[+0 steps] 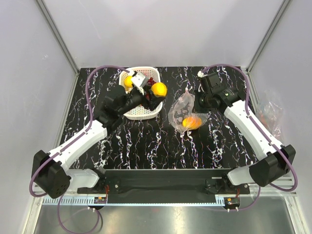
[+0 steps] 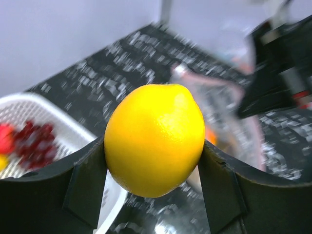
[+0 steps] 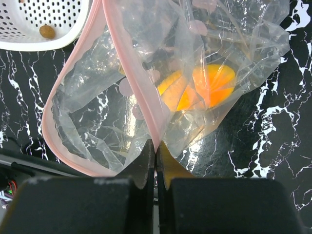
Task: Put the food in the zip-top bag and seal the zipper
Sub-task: Pick up the fake fruit from the bin, then place the fake fruit in the zipper food storage bag.
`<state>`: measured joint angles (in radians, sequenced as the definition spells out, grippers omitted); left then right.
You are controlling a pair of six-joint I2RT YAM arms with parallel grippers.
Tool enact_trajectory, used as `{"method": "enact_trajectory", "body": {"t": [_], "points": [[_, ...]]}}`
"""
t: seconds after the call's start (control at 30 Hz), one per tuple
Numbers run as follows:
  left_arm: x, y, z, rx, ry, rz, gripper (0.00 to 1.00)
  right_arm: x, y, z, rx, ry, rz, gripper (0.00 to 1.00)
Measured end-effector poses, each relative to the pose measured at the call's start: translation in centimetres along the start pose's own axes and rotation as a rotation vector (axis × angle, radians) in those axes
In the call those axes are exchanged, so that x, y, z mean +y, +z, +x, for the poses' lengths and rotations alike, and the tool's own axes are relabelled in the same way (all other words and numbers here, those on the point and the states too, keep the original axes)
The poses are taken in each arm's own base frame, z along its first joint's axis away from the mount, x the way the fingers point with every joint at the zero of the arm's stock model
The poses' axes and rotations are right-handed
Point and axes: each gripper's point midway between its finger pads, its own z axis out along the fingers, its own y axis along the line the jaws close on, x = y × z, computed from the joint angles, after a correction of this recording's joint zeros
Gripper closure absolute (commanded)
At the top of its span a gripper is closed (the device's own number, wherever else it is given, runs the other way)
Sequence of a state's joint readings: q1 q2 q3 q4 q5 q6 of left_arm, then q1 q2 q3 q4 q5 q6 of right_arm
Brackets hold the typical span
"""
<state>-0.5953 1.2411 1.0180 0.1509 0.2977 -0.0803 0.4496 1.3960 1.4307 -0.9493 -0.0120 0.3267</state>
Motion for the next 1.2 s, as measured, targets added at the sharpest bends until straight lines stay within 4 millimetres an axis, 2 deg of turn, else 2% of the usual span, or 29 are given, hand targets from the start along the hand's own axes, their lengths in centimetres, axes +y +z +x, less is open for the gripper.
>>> {"method": "enact_trajectory", "body": {"t": [0.13,0.23,0.37,0.5,0.63,0.83,0.9,1.0,1.2], "points": [[-3.1,0.5,-2.9,-0.127,-0.03,0.129,0.64,-0.2,0.2,-0.1,-0.002,0.008,0.017,1.0],[-5.4,0.8,-4.3,-0.201,-0.05,0.219,0.61,-0.3,-0.1,-0.4,-0.01,0.01,0.027,1.0],[-7.7,1.9,-3.9,-0.238,-0.066,0.299,0.61,-0.3,-0.6,-1.2,-0.031,0.01,0.038,1.0],[-9.5,4.2,-1.5,-0.213,-0.102,0.36,0.61,-0.2,-1.3,-2.1,-0.051,0.011,0.04,1.0],[-10.2,6.2,1.2,-0.175,-0.152,0.386,0.61,0.0,-1.6,-2.5,-0.061,0.011,0.037,1.0],[-10.7,8.0,3.8,-0.139,-0.201,0.393,0.61,-0.2,-1.8,-2.5,-0.059,0.011,0.048,1.0],[-10.5,8.5,4.5,-0.119,-0.209,0.373,0.56,-0.4,-1.9,-2.3,-0.054,0.011,0.057,1.0],[-9.9,9.3,5.1,-0.085,-0.208,0.329,0.51,-0.4,-2.0,-2.4,-0.056,0.011,0.058,1.0],[-8.9,10.4,5.0,-0.047,-0.198,0.261,0.42,-0.4,-2.0,-2.3,-0.054,0.011,0.059,1.0]]}}
